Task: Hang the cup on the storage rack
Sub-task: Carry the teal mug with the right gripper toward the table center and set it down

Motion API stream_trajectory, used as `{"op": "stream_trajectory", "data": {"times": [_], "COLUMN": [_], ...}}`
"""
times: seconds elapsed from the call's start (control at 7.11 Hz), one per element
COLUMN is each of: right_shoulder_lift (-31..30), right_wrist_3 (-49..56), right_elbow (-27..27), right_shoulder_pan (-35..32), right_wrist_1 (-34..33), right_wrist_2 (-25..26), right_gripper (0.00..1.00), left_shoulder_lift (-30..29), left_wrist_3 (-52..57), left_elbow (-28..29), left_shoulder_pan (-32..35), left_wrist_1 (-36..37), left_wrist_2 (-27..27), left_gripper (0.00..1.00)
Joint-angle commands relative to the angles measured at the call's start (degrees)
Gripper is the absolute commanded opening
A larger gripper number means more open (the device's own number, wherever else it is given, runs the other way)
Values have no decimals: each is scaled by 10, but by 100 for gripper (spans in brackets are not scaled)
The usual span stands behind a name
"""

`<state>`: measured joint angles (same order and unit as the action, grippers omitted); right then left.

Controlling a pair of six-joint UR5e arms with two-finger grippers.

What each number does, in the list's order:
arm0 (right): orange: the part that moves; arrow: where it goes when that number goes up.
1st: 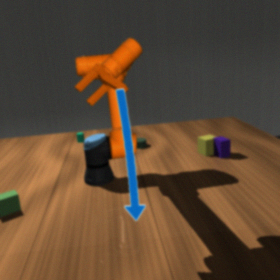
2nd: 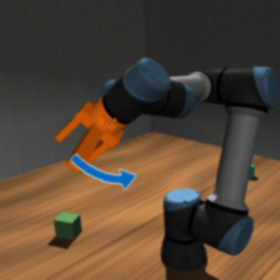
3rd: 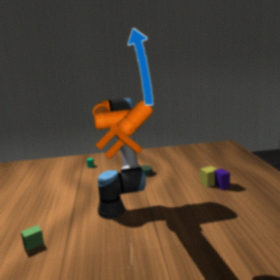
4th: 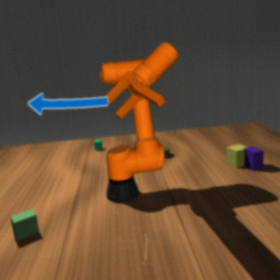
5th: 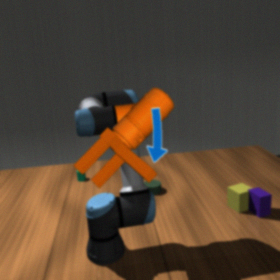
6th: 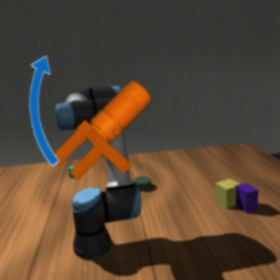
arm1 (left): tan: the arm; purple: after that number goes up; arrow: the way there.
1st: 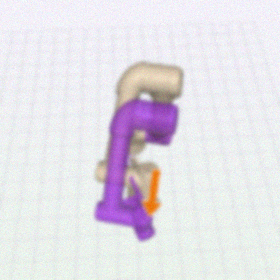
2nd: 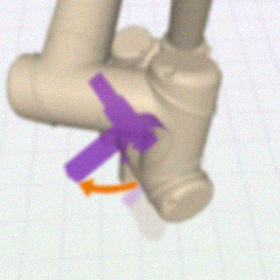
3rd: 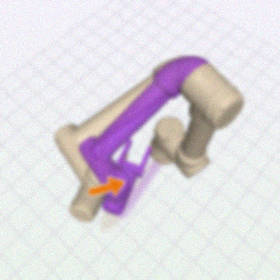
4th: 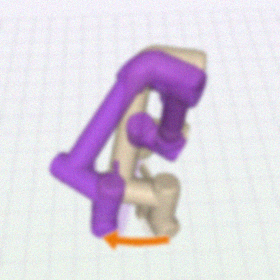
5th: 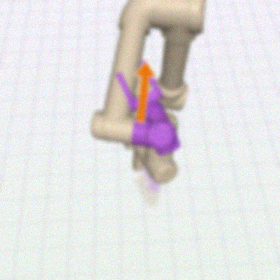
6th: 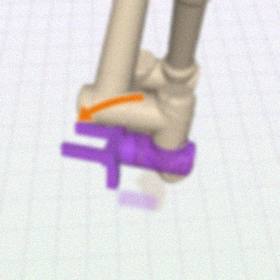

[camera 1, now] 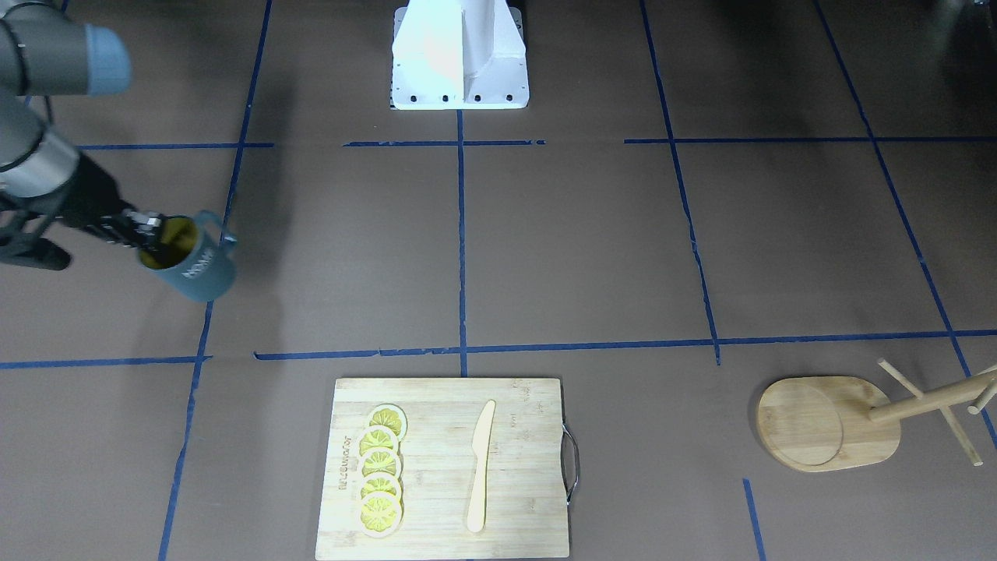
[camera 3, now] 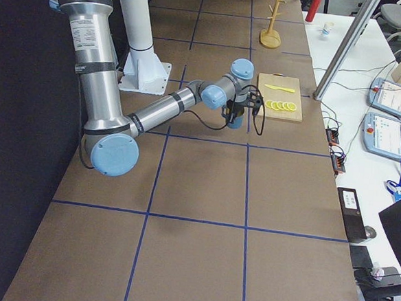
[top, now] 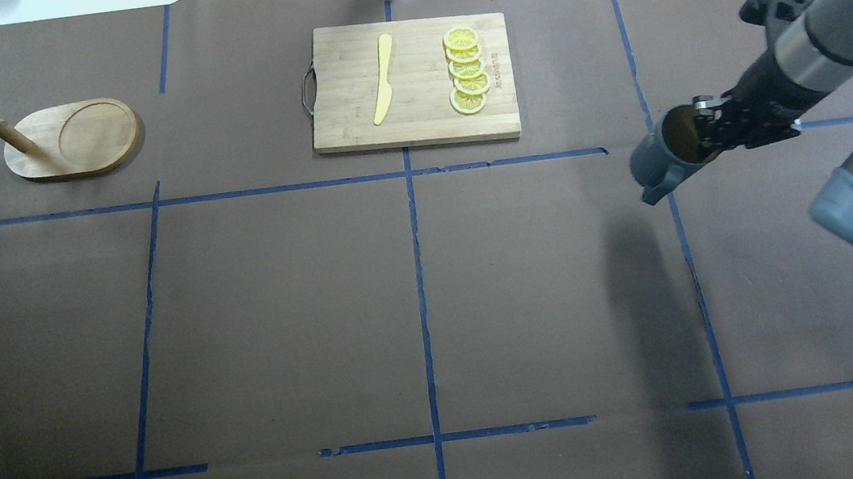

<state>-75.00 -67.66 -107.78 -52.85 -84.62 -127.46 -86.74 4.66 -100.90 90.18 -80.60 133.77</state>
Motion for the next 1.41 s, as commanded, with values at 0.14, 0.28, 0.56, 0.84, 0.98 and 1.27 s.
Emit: {"op": "stream_trajectory", "data": {"times": [0.14, 0.28, 0.56, 0.84, 0.98, 1.27], "right_shoulder_lift": [184, 217, 297, 346, 348, 339], "right_wrist_3": [-203, -260, -323, -339, -333, -309], "right_elbow": [24, 48, 132, 188, 191, 188], "right_shoulder_pan": [154, 184, 230, 251, 251, 250], "right_wrist_1": [-148, -147, -142, -141, -140, -111], "right_wrist_2": [134, 145, 192, 194, 193, 192], "right_gripper": [0, 0, 3, 5, 24, 100], "left_shoulder_lift": [-1, -1, -1, -1, -1, -1], "left_wrist_3": [0, 0, 0, 0, 0, 0], "left_elbow": [-1, -1, -2, -3, -4, -4], "left_shoulder_pan": [0, 0, 0, -1, -1, -1], "left_wrist_1": [0, 0, 0, 0, 0, 0], "left_wrist_2": [1, 1, 1, 1, 1, 1], "left_gripper": [100, 100, 100, 100, 100, 100]}}
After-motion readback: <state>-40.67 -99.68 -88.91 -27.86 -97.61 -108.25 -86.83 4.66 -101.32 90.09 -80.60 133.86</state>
